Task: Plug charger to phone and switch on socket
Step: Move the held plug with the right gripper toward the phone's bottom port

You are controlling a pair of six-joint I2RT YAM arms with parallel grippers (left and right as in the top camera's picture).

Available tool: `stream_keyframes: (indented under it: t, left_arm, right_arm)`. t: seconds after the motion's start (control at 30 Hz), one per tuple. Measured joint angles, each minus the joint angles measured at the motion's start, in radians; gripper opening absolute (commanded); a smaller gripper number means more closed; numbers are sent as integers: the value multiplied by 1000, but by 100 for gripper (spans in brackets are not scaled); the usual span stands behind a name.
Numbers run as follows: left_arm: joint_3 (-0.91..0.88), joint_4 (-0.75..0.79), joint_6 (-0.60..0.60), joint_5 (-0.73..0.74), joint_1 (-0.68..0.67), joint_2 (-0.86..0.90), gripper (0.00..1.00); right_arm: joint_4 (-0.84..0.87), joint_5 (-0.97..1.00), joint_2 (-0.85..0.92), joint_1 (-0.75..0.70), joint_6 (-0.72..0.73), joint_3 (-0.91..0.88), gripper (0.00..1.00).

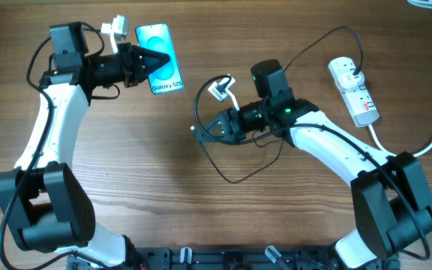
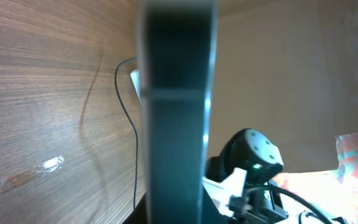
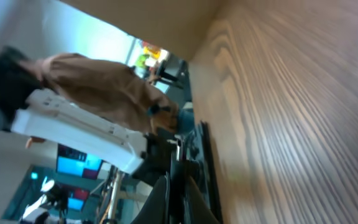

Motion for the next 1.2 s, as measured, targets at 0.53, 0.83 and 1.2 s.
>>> stream_keyframes:
  t: [0.53,0.83,1.2]
  left_arm:
    - [0,41,-124,-26,7,0,4]
    - [0,86,-220,-37,63,0,4]
    - [0,86,-258,9,63,-67,4]
  right_arm:
    - [491,-170,0,36,412,0,4]
    - [743,-185,-1,49,656,0,4]
    - [743,-23,-1,55,727,0,4]
